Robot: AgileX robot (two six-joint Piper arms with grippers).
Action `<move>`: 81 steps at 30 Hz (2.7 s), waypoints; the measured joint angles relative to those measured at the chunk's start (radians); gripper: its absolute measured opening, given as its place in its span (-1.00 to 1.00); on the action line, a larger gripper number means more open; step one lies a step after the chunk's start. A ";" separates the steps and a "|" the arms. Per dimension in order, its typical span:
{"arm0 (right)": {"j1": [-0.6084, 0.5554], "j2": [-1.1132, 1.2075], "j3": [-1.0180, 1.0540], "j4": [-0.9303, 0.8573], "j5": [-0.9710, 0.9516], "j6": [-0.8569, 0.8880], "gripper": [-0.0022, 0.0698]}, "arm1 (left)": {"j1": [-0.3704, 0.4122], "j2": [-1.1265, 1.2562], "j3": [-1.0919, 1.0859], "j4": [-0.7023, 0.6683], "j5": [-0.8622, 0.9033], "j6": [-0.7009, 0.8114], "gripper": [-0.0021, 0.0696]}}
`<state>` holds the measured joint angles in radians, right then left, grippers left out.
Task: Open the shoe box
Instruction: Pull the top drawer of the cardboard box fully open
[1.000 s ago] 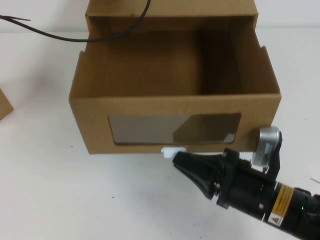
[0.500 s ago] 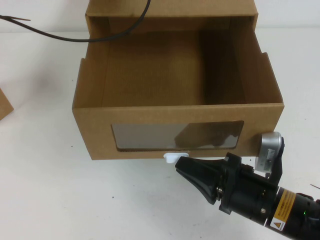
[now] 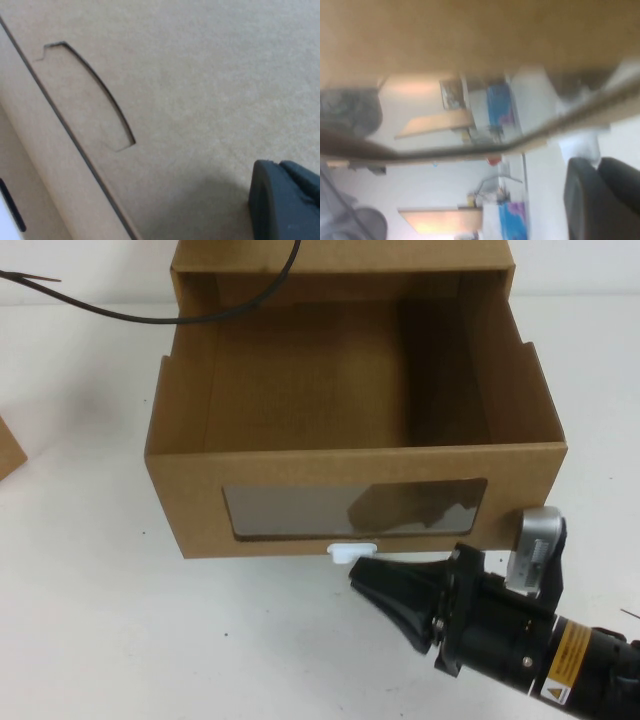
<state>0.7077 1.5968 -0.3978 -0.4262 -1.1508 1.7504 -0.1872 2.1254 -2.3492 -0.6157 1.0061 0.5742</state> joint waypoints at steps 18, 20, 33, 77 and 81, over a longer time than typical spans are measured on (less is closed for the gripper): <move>0.005 0.000 0.001 -0.075 0.000 -0.004 0.22 | 0.000 0.000 0.000 0.006 -0.020 0.000 -0.96; 0.005 0.000 0.001 -0.076 0.000 -0.004 0.20 | 0.000 0.000 0.000 0.006 -0.024 0.007 -0.96; 0.005 0.000 0.002 -0.094 0.002 -0.004 0.15 | 0.000 -0.011 0.009 -0.012 -0.064 0.063 -0.96; 0.005 -0.297 0.109 -0.175 0.006 -0.217 -0.99 | 0.018 -0.624 0.415 0.173 -0.259 0.058 -0.96; 0.005 -0.382 0.115 -0.205 0.006 -0.233 -0.99 | 0.018 -0.789 0.638 0.211 -0.349 0.034 -0.96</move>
<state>0.7126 1.2152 -0.2828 -0.6310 -1.1452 1.5172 -0.1690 1.3362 -1.7111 -0.4046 0.6576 0.6080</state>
